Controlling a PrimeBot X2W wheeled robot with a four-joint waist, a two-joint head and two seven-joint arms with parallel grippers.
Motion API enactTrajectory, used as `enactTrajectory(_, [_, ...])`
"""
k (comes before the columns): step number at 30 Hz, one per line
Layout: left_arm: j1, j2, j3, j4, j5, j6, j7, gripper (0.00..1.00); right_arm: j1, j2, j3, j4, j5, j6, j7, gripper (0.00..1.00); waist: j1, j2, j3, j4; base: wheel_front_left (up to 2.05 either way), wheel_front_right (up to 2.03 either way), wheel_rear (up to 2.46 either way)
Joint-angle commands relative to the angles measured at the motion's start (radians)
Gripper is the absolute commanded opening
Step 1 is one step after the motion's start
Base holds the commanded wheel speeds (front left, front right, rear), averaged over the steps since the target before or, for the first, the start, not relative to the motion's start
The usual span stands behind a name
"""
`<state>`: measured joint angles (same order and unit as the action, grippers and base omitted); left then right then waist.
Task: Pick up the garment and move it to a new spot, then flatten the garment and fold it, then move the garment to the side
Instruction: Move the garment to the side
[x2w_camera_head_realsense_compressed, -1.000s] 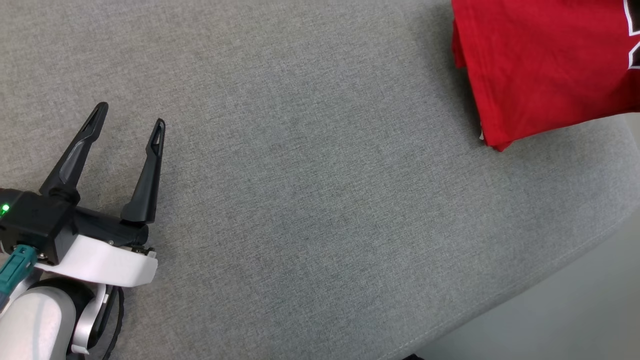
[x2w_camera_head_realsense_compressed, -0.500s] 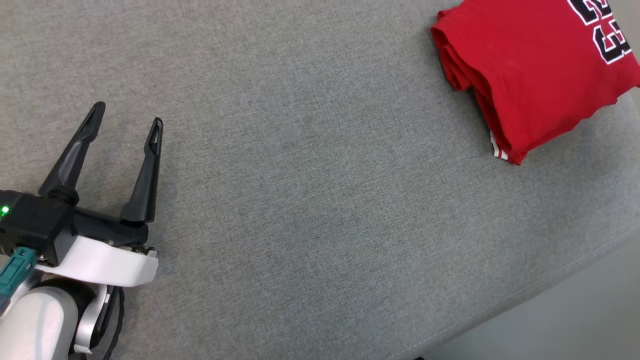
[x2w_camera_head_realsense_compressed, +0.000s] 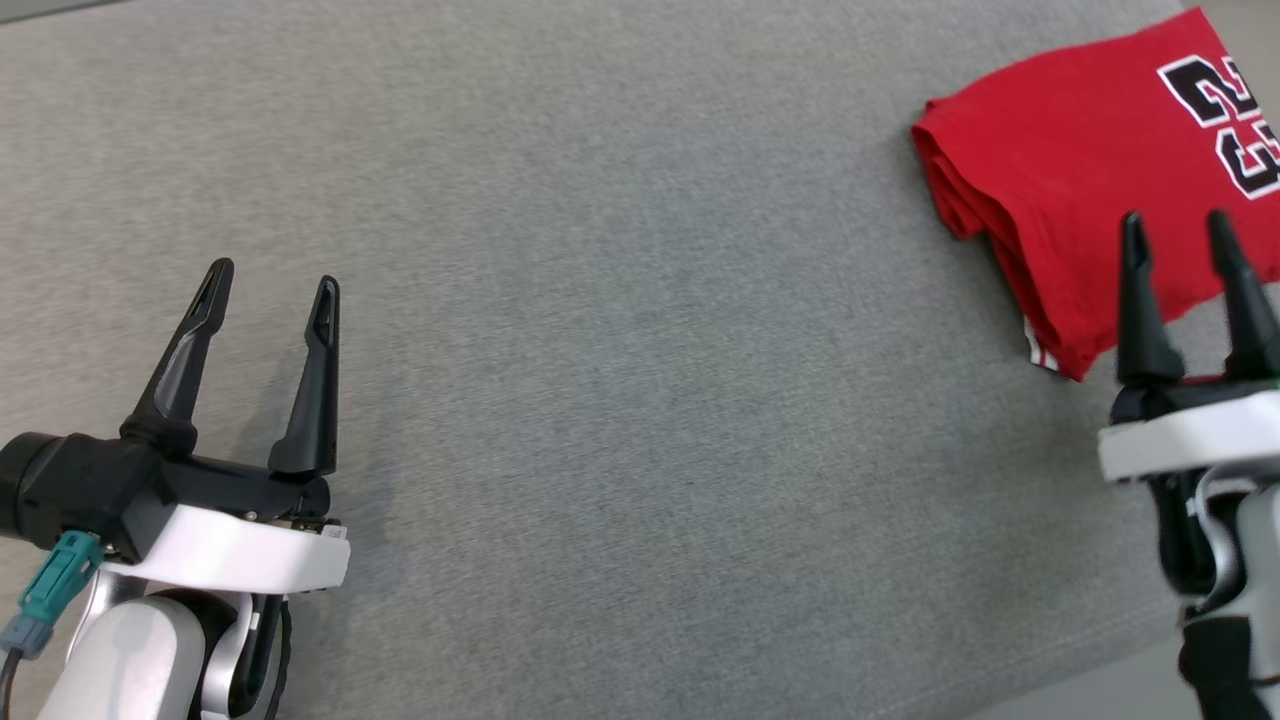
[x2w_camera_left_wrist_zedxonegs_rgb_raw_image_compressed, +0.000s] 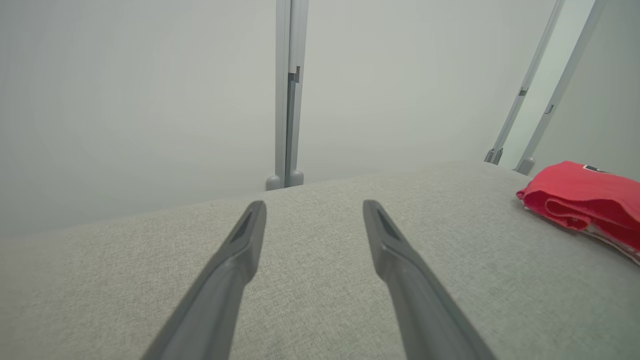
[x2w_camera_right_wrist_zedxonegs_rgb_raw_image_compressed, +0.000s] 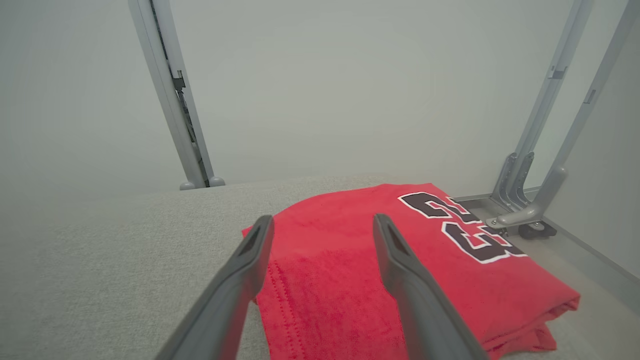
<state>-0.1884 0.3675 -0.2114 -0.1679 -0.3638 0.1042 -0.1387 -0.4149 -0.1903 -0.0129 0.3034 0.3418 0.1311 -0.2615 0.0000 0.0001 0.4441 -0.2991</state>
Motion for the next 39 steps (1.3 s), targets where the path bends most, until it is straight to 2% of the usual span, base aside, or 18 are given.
enactTrajectory(1, [0.006, -0.002, 0.006, 0.007, -0.010, 0.003, -0.014, 1.00, 0.026, 0.007, 0.009, -0.024, 0.000, -0.001, -0.003, 1.00, 0.0000, -0.0001, -0.035, 0.040, 0.00, 0.00, 0.00])
enactTrajectory(4, [0.020, -0.015, 0.011, 0.028, -0.021, 0.010, -0.035, 1.00, 0.063, 0.025, 0.026, -0.066, -0.005, -0.001, 0.002, 1.00, 0.0000, -0.0001, -0.056, 0.068, 0.00, 0.00, 0.00])
enactTrajectory(9, [0.038, -0.034, 0.015, 0.059, -0.042, 0.006, -0.066, 1.00, 0.109, 0.018, 0.032, -0.117, -0.027, 0.000, 0.035, 1.00, 0.0000, -0.0001, -0.095, 0.120, 0.00, 0.00, 0.00])
enactTrajectory(21, [0.133, -0.079, 0.032, 0.136, -0.076, 0.004, -0.115, 1.00, 0.226, 0.040, 0.036, -0.190, -0.081, 0.000, 0.126, 1.00, 0.0000, -0.0001, -0.231, 0.238, 0.00, 0.00, 0.00])
enactTrajectory(30, [0.223, -0.087, 0.032, 0.165, -0.083, -0.010, -0.123, 1.00, 0.338, 0.054, 0.007, -0.232, -0.094, 0.000, 0.167, 1.00, 0.0000, -0.0001, -0.332, 0.274, 0.00, 0.00, 0.00])
enactTrajectory(39, [0.279, -0.077, 0.012, 0.183, -0.085, -0.015, -0.111, 1.00, 0.430, 0.066, -0.021, -0.274, -0.101, 0.000, 0.197, 1.00, 0.0000, -0.0001, -0.398, 0.280, 0.00, 0.00, 0.00])
